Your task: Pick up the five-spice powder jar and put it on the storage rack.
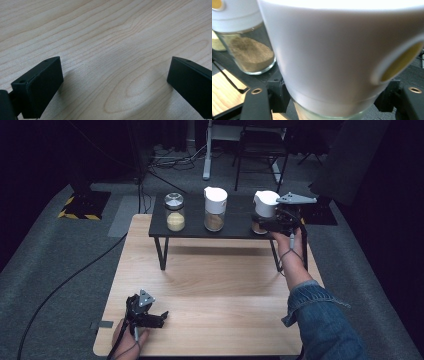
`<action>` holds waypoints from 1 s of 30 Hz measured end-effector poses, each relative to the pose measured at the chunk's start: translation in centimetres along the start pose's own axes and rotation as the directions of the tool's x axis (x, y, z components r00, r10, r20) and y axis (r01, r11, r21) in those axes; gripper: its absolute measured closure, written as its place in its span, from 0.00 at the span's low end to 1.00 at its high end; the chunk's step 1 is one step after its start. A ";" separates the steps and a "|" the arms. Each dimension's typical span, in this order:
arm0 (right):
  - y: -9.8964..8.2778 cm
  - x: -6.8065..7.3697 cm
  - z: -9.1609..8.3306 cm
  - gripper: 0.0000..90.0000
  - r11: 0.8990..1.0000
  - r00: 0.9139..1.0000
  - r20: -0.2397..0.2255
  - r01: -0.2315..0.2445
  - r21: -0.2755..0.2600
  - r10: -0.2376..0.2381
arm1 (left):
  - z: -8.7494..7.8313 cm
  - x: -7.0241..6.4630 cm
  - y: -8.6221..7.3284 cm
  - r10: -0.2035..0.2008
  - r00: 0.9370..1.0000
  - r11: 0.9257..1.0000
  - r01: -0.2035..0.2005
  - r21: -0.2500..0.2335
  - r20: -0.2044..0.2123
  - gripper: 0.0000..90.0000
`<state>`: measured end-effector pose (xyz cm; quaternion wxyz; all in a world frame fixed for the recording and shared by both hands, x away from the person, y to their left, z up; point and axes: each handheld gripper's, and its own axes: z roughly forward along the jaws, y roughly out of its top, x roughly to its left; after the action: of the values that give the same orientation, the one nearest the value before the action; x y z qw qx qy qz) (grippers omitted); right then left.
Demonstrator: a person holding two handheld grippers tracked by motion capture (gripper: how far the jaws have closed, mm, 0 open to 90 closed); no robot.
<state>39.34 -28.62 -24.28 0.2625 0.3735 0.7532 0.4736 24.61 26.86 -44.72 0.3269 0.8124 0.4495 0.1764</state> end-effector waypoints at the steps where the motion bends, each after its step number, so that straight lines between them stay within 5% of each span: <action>1: 0.0 0.0 0.2 0.33 1.000 1.000 0.002 0.001 0.004 -0.001 | 0.0 0.0 0.0 0.000 1.000 1.000 0.000 0.000 0.000 0.00; 9: -0.4 -0.8 1.1 0.33 1.000 0.999 -0.015 -0.030 -0.004 0.030 | 0.0 0.0 0.0 0.000 1.000 1.000 0.000 0.000 0.000 0.00; 13: -0.6 -0.8 1.0 0.32 1.000 1.000 -0.016 -0.009 -0.009 0.009 | 0.0 0.0 0.0 0.000 1.000 1.000 0.000 0.000 0.000 0.00; 24: -1.5 0.0 -1.0 0.07 0.996 0.999 0.004 0.038 -0.076 -0.038 | 0.0 0.0 0.0 0.000 1.000 1.000 0.000 0.000 0.000 0.00; 30: -2.3 -0.1 -2.6 0.03 0.994 1.000 -0.015 0.026 -0.103 -0.028 | 0.0 0.0 0.0 0.000 1.000 1.000 0.000 0.000 0.000 0.00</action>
<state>36.71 -30.64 -25.32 0.2815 0.3455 0.7349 0.5112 24.61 26.85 -44.72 0.3268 0.8124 0.4495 0.1765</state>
